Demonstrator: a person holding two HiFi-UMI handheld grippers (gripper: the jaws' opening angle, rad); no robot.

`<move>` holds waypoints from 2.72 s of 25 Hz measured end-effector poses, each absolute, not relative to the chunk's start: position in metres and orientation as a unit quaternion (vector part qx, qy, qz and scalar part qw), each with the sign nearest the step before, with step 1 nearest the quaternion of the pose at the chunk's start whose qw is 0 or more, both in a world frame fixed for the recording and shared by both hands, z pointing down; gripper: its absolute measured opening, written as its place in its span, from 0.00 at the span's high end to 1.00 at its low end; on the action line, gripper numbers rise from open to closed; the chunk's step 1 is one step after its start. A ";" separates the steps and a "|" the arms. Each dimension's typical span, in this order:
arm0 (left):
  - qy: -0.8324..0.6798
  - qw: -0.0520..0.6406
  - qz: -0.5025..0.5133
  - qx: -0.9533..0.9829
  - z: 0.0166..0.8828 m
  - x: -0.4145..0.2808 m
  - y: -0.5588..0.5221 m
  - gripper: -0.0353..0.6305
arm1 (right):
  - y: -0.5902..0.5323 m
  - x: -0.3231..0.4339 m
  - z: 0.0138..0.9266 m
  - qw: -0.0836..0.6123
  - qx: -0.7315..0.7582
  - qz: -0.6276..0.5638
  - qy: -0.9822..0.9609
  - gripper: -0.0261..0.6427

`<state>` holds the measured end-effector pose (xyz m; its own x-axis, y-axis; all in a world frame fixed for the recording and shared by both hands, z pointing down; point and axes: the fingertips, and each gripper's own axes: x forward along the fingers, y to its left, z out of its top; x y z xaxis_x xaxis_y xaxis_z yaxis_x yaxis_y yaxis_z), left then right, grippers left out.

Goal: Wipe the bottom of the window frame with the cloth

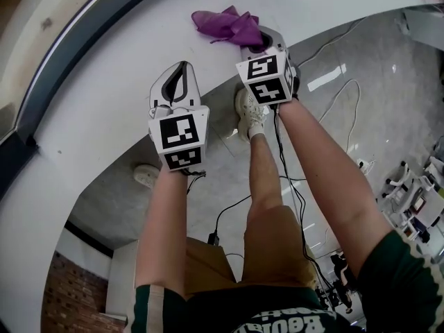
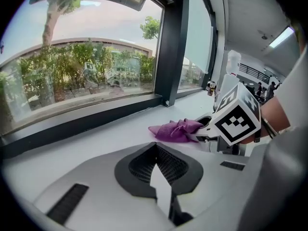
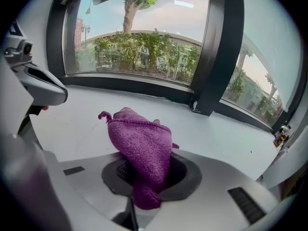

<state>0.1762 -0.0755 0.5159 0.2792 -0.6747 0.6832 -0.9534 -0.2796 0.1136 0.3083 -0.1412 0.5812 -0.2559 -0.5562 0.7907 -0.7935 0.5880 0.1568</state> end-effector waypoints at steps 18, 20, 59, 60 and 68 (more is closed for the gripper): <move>-0.567 0.270 0.263 0.733 0.512 0.114 -0.042 0.93 | -0.116 0.253 0.583 0.415 0.438 0.138 -0.785 0.83; -0.570 0.270 0.264 0.730 0.513 0.107 -0.039 0.93 | -0.116 0.252 0.583 0.414 0.440 0.140 -0.784 0.83; -0.632 0.276 0.246 0.681 0.490 -0.047 0.035 0.93 | -0.032 0.088 0.579 0.429 0.374 0.125 -0.813 0.83; -0.634 0.276 0.247 0.679 0.490 -0.051 0.038 0.93 | -0.031 0.084 0.578 0.430 0.371 0.125 -0.813 0.83; -0.661 0.288 0.228 0.655 0.484 -0.085 0.058 0.93 | -0.012 0.044 0.577 0.435 0.336 0.107 -0.828 0.83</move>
<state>-0.0853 0.0583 0.4842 0.0229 -0.7335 0.6793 -0.9964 0.0384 0.0750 0.0442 -0.0118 0.5772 -0.3955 -0.4638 0.7928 -0.6495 0.7515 0.1156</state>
